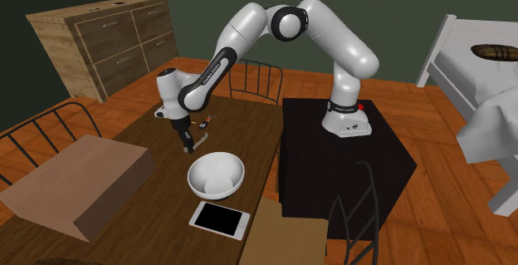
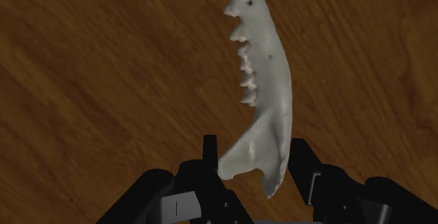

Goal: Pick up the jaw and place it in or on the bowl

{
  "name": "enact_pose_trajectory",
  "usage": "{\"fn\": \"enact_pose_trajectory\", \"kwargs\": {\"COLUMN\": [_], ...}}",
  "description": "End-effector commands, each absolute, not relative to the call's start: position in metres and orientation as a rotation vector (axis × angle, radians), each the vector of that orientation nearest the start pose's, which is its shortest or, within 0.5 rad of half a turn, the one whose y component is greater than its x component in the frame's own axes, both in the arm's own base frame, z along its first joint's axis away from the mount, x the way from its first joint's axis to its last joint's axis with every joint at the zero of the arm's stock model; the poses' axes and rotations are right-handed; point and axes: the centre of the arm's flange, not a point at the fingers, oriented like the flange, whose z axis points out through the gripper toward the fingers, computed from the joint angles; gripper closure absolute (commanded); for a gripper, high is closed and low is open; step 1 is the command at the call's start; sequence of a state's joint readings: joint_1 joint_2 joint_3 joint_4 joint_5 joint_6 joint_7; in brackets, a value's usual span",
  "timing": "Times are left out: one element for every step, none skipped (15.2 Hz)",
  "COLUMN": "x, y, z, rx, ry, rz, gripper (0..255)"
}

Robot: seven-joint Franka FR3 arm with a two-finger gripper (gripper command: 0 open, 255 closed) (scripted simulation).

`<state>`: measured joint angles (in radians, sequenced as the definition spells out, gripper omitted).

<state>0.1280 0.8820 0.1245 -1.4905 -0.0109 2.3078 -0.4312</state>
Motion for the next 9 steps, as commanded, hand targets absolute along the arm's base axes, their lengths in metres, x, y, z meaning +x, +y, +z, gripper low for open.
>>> {"fn": "enact_pose_trajectory", "kwargs": {"x": [0.685, 0.685, 0.685, 0.685, 0.685, 0.685, 0.685, 0.685, 0.685], "y": [0.163, 0.163, 0.163, 0.163, 0.163, 0.163, 0.163, 0.163, 0.163], "z": [0.153, 0.158, 0.163, 0.169, 0.174, 0.179, 0.185, 0.19, 0.195], "rx": [-2.887, -2.887, -2.887, -2.887, -2.887, -2.887, -2.887, -2.887, -2.887], "ry": [-0.972, -0.972, -0.972, -0.972, -0.972, -0.972, -0.972, -0.972, -0.972], "rz": [0.077, 0.077, 0.077, 0.077, 0.077, 0.077, 0.077, 0.077, 0.077], "gripper": [255, 255, 255, 255, 255, 255, 255, 255, 255]}}
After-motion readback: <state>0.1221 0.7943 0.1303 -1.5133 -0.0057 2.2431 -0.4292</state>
